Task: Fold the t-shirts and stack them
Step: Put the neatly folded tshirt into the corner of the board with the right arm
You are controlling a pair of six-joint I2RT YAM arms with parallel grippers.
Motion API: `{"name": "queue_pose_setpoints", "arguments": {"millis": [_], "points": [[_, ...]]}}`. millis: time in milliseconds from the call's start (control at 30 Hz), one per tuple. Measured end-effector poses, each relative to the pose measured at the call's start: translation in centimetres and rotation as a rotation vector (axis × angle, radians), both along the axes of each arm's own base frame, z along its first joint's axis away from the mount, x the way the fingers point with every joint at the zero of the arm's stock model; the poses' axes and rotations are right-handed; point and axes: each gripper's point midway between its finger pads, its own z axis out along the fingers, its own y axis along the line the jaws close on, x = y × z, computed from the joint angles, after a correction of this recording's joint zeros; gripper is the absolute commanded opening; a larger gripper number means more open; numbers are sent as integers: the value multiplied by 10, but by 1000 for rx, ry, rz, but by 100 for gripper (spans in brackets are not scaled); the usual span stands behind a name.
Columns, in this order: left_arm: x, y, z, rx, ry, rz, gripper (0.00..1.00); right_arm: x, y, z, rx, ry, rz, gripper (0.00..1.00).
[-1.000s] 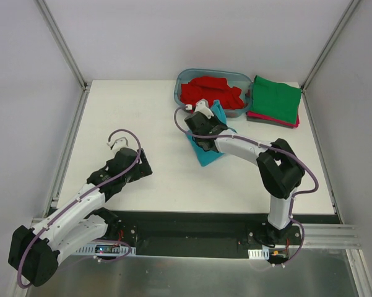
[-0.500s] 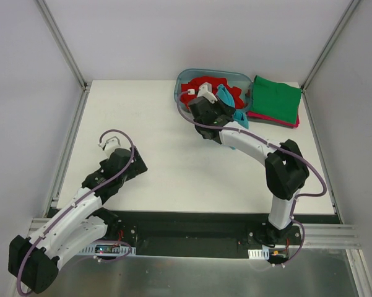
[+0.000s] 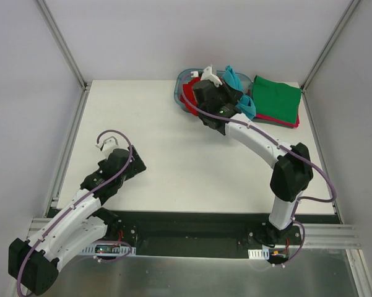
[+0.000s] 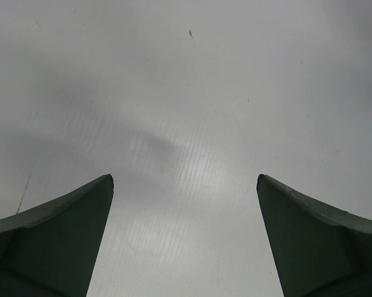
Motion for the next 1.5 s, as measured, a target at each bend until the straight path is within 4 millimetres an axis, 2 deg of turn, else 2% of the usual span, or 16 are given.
{"name": "queue_pose_setpoints", "arguments": {"millis": [167,333,500,633,867,1000,1200,1500], "points": [[0,1,0,2,-2,8,99,5,-14,34,23,-58,-53,1],[0,3,-1,6,-4,15,99,21,-29,70,89,-154,-127,1],[1,6,-2,21,-1,27,99,46,-34,79,126,-206,-179,1],[1,6,-6,32,14,30,99,69,-32,66,131,-211,-204,1],[2,11,-11,55,33,52,99,101,-43,18,142,-166,-227,1],[2,12,-16,66,51,55,99,118,-63,-4,200,-166,-250,1],[0,13,-29,95,105,55,99,139,-98,-27,299,-197,-304,1],[-2,14,-41,125,159,53,99,158,-139,-50,406,-238,-365,1]]}}
